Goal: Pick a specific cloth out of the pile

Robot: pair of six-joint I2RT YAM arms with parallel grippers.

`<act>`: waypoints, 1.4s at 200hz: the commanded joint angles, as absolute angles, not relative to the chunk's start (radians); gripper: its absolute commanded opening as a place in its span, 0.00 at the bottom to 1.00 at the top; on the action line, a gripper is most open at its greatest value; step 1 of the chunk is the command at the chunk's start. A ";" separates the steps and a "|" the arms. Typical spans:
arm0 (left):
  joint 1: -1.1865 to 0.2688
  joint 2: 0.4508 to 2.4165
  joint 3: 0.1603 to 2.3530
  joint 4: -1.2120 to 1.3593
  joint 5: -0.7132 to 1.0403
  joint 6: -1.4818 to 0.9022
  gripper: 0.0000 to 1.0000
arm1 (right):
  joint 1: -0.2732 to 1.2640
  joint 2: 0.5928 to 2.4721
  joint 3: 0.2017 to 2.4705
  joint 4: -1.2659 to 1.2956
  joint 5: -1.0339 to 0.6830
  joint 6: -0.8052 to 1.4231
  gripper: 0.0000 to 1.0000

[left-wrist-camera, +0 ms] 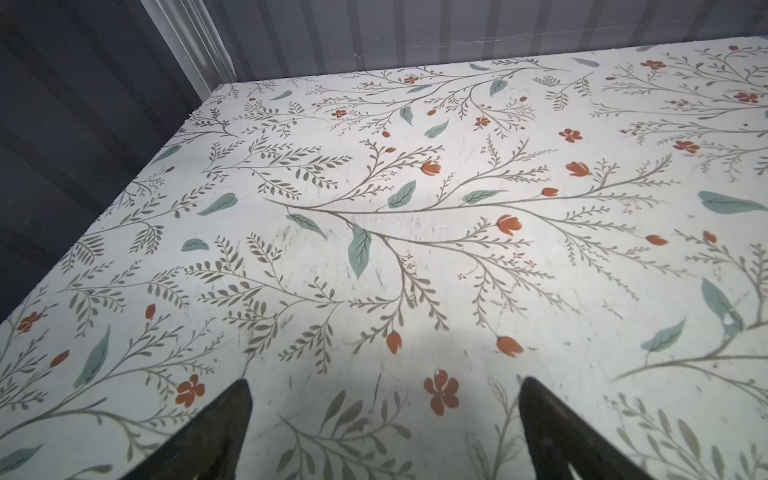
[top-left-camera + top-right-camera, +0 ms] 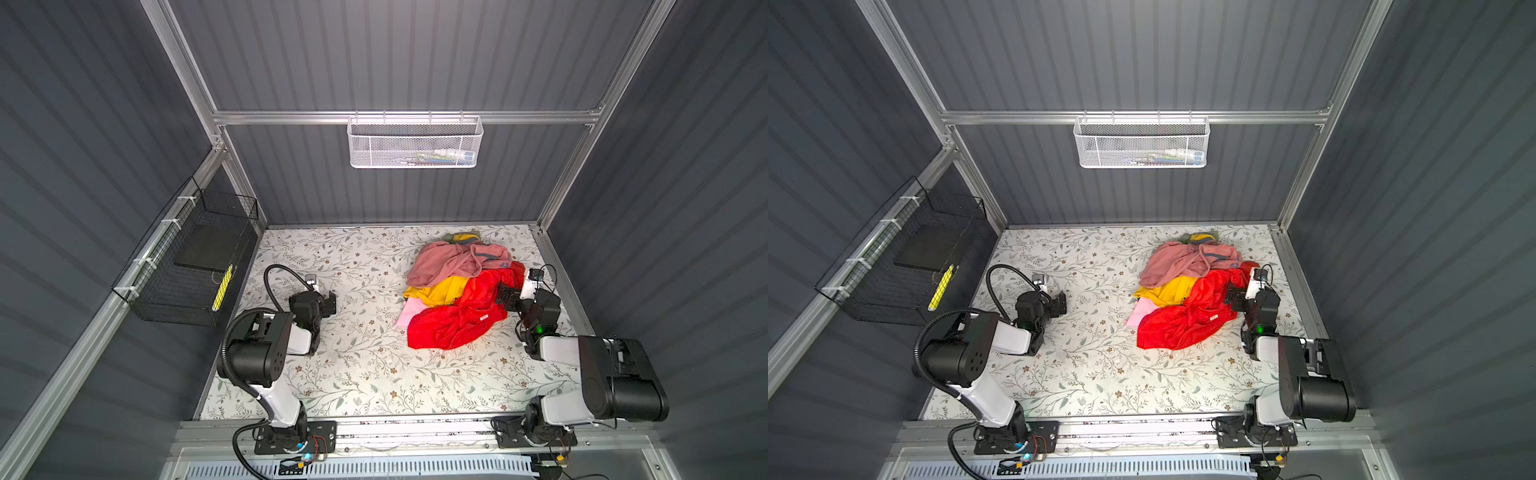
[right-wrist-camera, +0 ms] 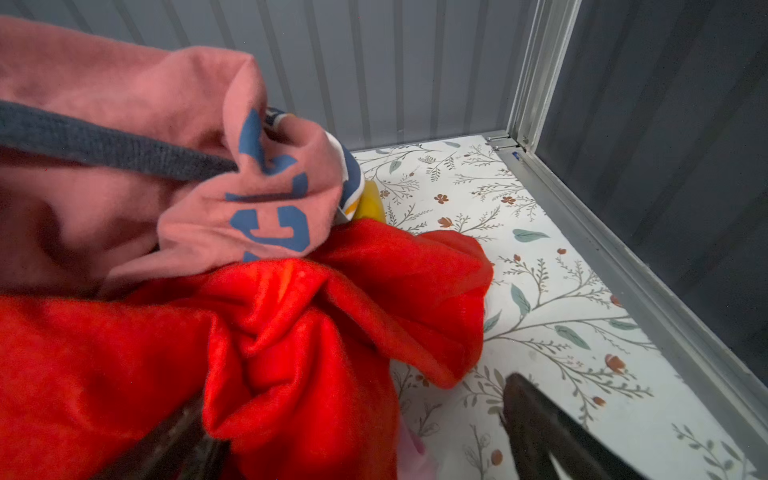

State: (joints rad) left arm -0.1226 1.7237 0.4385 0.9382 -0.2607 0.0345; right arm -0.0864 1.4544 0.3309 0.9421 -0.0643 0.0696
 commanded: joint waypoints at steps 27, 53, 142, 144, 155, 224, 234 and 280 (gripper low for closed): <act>-0.114 1.716 0.448 0.956 -0.258 0.043 1.00 | -0.095 1.460 0.327 0.971 -0.086 0.066 0.99; -0.114 1.717 0.450 0.953 -0.256 0.046 1.00 | -0.094 1.458 0.328 0.971 -0.083 0.066 0.99; -0.105 1.712 0.461 0.938 -0.238 0.041 1.00 | -0.094 1.431 0.340 0.934 -0.069 0.074 0.99; -0.105 1.710 0.465 0.935 -0.237 0.043 1.00 | -0.095 1.427 0.342 0.927 -0.068 0.075 0.99; -0.104 1.654 0.504 0.821 -0.205 0.055 1.00 | -0.094 1.364 0.381 0.796 -0.054 0.085 0.99; -0.104 1.395 0.712 0.171 -0.112 -0.264 1.00 | -0.109 0.959 0.561 0.116 -0.136 0.280 0.98; -0.106 1.386 0.707 0.159 -0.093 -0.299 1.00 | -0.097 0.918 0.574 0.090 -0.178 0.273 0.94; -0.111 1.369 0.655 0.153 -0.140 -0.427 1.00 | 0.215 0.920 0.701 -0.112 0.028 0.118 0.88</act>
